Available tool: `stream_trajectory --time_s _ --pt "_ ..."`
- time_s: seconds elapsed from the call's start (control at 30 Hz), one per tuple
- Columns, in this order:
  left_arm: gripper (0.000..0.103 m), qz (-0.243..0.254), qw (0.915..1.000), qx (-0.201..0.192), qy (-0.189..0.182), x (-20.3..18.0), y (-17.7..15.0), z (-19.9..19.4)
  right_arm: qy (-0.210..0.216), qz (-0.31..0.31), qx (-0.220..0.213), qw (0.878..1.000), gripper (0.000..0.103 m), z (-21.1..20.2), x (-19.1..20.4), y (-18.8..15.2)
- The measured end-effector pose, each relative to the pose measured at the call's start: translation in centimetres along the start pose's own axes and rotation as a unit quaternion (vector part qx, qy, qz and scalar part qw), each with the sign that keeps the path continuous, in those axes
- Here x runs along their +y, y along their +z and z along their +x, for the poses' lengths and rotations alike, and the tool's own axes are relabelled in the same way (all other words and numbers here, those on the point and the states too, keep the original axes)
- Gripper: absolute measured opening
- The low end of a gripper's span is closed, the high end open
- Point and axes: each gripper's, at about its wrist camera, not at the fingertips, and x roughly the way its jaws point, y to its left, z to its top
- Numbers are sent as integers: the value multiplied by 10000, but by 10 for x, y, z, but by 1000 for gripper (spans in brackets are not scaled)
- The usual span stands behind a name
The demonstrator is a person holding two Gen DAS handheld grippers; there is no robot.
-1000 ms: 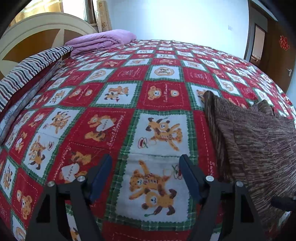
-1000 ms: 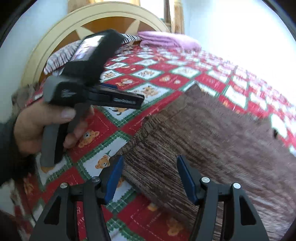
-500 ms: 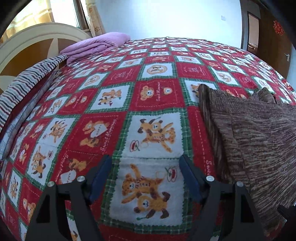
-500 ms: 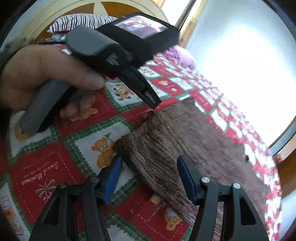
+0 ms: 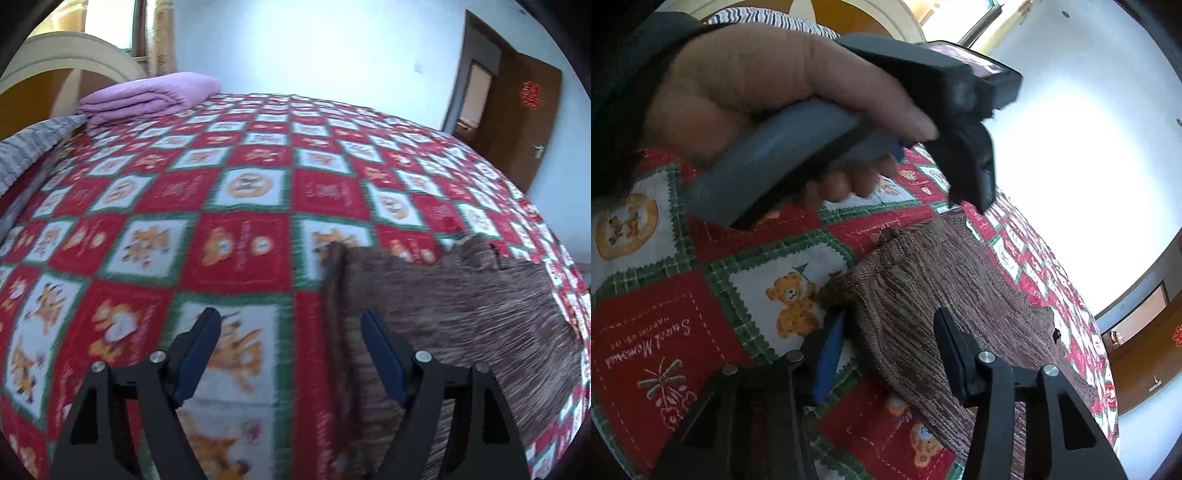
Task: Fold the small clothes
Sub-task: 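Move the right gripper to the folded sweater beside the left gripper, then grasp the folded sweater with the right gripper while the left gripper grasps it too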
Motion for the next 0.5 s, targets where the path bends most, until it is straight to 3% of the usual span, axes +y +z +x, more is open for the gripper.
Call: stream_trajectory --time_s 0.13,0.27,0.4,0.47,0.5 --pt "81 123 9994 219 -219 -14 8 17 68 17 19 10000 46 1 -3 1" --pt "80 202 9986 456 -145 -20 13 39 162 1 48 9999 39 11 -8 3" --pt "75 -4 9977 582 -352 -14 15 51 330 53 66 9994 31 10 -8 4" --pt "64 28 9977 534 -414 -14 15 51 430 36 69 9990 22 11 -7 5" --pt "45 57 9971 504 -564 -14 14 50 495 3 64 9988 18 10 -6 6"
